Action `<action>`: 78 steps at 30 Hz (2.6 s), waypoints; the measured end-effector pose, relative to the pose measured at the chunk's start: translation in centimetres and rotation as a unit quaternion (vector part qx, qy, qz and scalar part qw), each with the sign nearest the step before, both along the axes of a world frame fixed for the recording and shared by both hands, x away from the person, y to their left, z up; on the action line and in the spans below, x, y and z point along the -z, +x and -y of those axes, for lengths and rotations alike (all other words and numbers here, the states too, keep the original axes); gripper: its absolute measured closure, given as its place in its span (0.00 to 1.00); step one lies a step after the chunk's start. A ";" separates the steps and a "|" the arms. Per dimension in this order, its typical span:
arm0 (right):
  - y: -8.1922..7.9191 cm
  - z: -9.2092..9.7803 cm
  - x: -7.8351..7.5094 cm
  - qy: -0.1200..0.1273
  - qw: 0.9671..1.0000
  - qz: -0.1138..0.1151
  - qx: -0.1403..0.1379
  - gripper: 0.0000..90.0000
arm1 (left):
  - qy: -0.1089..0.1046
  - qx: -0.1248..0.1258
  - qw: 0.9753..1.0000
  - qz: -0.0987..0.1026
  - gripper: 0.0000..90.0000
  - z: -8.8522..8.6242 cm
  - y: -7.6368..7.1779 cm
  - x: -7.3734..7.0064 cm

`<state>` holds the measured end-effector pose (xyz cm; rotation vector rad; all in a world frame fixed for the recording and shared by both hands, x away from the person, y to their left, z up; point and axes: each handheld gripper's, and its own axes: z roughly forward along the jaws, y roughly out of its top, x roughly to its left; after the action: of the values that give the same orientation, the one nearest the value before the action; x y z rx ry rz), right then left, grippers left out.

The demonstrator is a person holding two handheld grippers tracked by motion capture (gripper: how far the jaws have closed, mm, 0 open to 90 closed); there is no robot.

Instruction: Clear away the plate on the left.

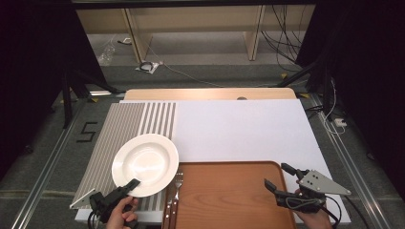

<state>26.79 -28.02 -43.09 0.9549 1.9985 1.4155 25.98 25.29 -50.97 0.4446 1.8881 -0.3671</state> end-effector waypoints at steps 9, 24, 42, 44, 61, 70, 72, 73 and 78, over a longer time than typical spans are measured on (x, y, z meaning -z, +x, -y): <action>0.0 0.0 0.0 0.001 1.000 0.000 0.000 0.25 | -0.002 0.028 1.000 0.006 0.87 1.4 -0.1 -0.3; 0.0 0.0 0.0 0.001 1.000 0.000 0.000 0.25 | -0.004 0.068 0.998 0.012 0.86 3.6 -0.2 -0.7; 0.0 0.0 0.0 0.001 1.000 0.000 0.000 0.25 | 0.003 0.116 0.993 0.012 0.86 6.1 -0.4 -0.9; 0.0 0.0 0.0 0.001 1.000 0.000 -0.001 0.25 | 0.004 0.122 0.992 0.012 0.86 6.5 -0.4 -0.9; 0.0 0.0 0.0 0.001 1.000 0.000 -0.001 0.25 | 0.009 0.173 0.985 0.001 0.86 9.3 -0.8 -0.7; 0.0 0.0 0.0 0.001 1.000 0.001 0.000 0.25 | 0.012 0.200 0.980 0.001 0.86 10.7 -0.9 -0.6; 0.0 0.0 0.0 0.000 1.000 0.000 0.000 0.25 | 0.013 0.205 0.979 -0.001 0.86 11.0 -0.9 -0.5; 0.0 0.0 0.0 0.000 1.000 0.000 0.000 0.25 | 0.013 0.208 0.978 -0.001 0.86 11.1 -1.0 -0.5; 0.0 0.0 0.0 -0.001 1.000 0.001 0.000 0.25 | 0.017 0.222 0.975 -0.004 0.86 11.8 -1.0 -0.4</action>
<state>26.76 -28.03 -43.08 0.9520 1.9971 1.4149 24.96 13.49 -50.60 0.8935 1.7941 -0.6321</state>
